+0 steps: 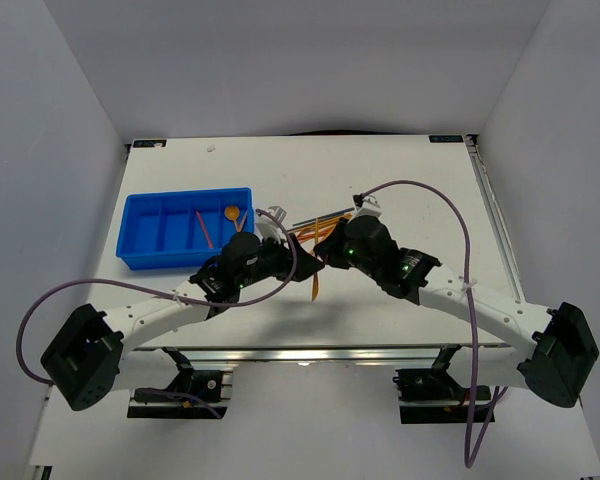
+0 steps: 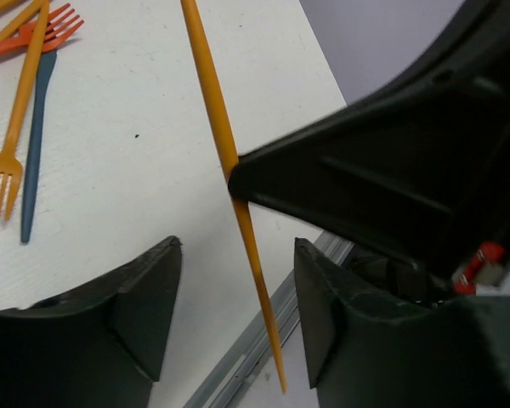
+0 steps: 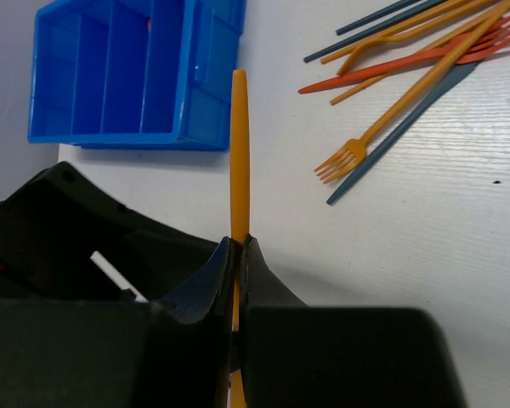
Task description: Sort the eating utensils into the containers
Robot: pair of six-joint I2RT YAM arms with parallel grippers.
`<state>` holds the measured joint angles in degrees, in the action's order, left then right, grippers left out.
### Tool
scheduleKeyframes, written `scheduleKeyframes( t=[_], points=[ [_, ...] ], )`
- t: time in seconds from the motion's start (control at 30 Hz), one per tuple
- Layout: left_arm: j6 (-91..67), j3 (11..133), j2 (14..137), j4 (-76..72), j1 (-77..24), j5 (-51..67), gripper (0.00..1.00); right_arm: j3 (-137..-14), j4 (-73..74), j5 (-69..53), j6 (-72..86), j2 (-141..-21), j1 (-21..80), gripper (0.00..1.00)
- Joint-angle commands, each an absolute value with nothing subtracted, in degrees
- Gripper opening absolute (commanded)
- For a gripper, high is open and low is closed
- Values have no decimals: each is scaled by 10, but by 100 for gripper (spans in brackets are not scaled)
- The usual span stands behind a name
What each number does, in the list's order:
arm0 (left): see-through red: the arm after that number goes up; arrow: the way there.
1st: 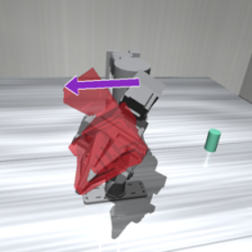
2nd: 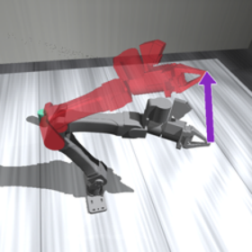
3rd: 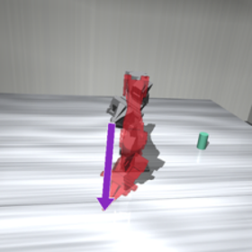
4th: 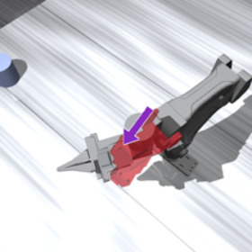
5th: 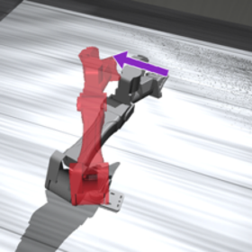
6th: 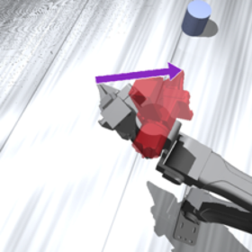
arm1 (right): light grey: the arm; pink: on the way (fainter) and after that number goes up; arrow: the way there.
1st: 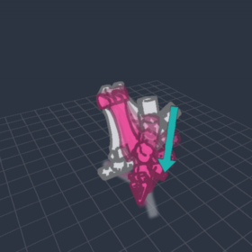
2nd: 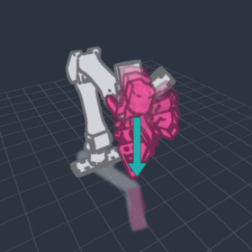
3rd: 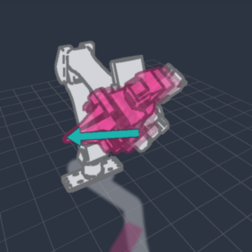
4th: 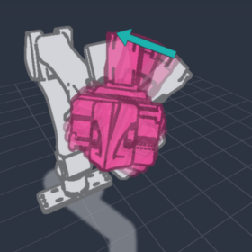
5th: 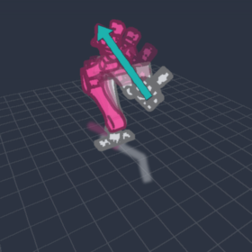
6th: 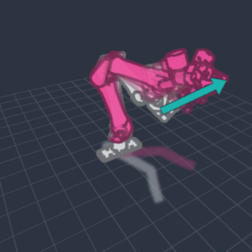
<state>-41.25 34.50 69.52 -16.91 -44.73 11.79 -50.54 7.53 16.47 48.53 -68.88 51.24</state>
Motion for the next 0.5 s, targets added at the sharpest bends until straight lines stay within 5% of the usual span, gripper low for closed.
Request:
scheduleKeyframes(
  t=[0.0, 0.13, 0.23, 0.27, 0.33, 0.37, 0.4, 0.47],
  points=[
    [-406, 374, 703, -190, -460, 107, 62, -540, 69, 192, 479, -692, 529, 0],
    [-406, 377, 720, -188, -462, 107, 51, -544, 63, 191, 486, -691, 537, 0],
    [-404, 375, 718, -185, -463, 103, 22, -548, 62, 191, 487, -693, 541, 0],
    [-401, 379, 714, -173, -462, 96, 1, -548, 65, 192, 487, -693, 541, 0],
    [-395, 387, 704, -150, -463, 80, 0, -549, 72, 198, 490, -693, 540, 2],
    [-383, 394, 694, -113, -462, 49, 0, -548, 76, 202, 490, -690, 539, 12],
    [-375, 409, 687, -90, -462, 27, 0, -547, 88, 216, 490, -684, 538, 56],
    [-354, 425, 676, -16, -457, -48, 0, -548, 113, 239, 497, -672, 531, 83]
  ],
)
